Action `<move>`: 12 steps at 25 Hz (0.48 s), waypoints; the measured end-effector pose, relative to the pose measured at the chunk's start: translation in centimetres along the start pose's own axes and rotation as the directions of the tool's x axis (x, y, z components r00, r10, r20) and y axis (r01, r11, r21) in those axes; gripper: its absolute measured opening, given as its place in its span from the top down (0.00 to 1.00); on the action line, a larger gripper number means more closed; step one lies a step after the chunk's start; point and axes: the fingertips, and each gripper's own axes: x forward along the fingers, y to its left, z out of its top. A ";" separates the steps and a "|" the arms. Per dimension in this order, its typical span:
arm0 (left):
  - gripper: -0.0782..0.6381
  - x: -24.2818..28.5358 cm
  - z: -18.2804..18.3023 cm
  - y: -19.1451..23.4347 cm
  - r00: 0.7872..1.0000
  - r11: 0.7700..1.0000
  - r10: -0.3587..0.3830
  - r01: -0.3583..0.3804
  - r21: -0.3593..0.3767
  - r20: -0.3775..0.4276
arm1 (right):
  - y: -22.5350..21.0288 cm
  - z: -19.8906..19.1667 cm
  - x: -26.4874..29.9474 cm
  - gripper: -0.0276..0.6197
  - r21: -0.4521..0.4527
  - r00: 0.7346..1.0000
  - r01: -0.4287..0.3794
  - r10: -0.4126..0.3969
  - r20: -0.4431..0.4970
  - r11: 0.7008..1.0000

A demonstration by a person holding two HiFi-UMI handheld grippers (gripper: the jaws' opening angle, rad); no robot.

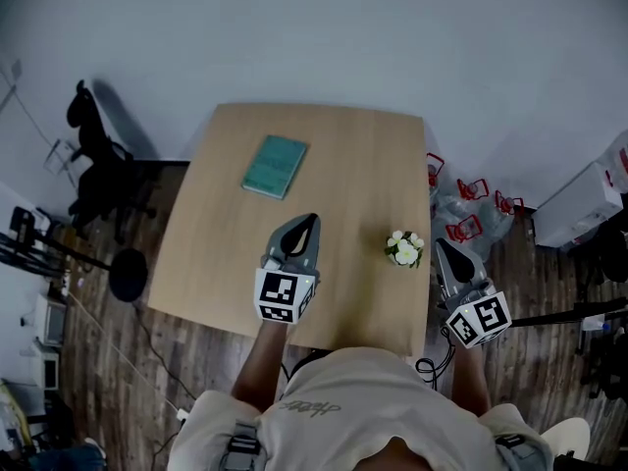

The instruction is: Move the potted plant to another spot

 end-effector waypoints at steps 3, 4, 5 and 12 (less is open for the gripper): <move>0.87 -0.4 -0.3 -0.2 1.000 1.000 -0.001 0.001 0.002 -0.010 | 0.4 -0.1 0.1 0.95 -0.001 1.000 -0.010 0.010 -0.009 1.000; 0.87 -0.5 -0.4 -0.4 1.000 1.000 -0.004 0.004 0.006 -0.014 | 0.5 -0.1 0.1 0.95 -0.002 1.000 -0.013 0.013 -0.009 1.000; 0.87 -0.6 -0.5 -0.5 1.000 1.000 -0.006 0.006 0.010 -0.018 | 0.7 0.0 0.0 0.95 -0.006 1.000 -0.014 0.014 -0.008 1.000; 0.87 -0.3 0.1 -2.2 0.999 0.999 -0.047 0.048 0.025 -0.018 | 0.8 0.5 -1.1 0.95 -0.017 1.000 0.004 -0.004 0.005 1.000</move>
